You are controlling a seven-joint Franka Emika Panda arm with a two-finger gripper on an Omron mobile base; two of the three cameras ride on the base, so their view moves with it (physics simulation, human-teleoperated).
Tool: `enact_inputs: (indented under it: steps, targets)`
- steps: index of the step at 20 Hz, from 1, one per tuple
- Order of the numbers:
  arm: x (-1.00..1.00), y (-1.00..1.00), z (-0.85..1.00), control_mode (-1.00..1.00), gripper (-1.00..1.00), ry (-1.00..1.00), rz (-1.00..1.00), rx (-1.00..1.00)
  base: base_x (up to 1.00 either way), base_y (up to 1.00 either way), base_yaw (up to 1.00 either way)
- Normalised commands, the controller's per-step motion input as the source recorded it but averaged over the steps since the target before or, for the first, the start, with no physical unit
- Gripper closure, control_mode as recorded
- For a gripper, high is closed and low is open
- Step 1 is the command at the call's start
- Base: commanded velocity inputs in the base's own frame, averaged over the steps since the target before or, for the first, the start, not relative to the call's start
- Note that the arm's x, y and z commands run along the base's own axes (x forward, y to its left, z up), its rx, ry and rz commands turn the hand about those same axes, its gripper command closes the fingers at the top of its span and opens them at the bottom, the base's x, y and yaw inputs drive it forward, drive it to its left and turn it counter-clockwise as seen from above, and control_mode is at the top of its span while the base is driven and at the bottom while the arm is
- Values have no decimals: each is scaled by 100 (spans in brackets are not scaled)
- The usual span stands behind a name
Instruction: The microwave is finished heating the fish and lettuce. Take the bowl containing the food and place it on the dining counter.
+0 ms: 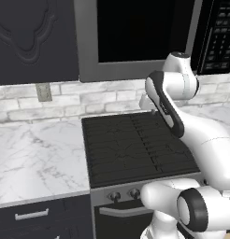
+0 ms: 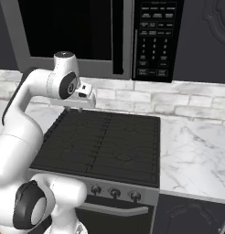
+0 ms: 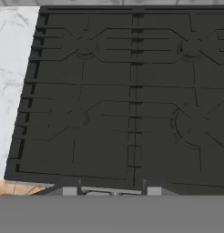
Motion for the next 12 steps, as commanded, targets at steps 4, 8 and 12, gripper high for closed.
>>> enact_inputs:
  steps: [4, 8, 12]
  targets:
    - [-7, 0, 0, -100, -100, -1, 0, -1, 0, 0, 0]
    - [-14, 0, 0, -100, -100, -2, 0, -2, 0, 0, 0]
    - [-45, 0, 21, -100, -100, -24, 0, 0, 0, 0, 0]
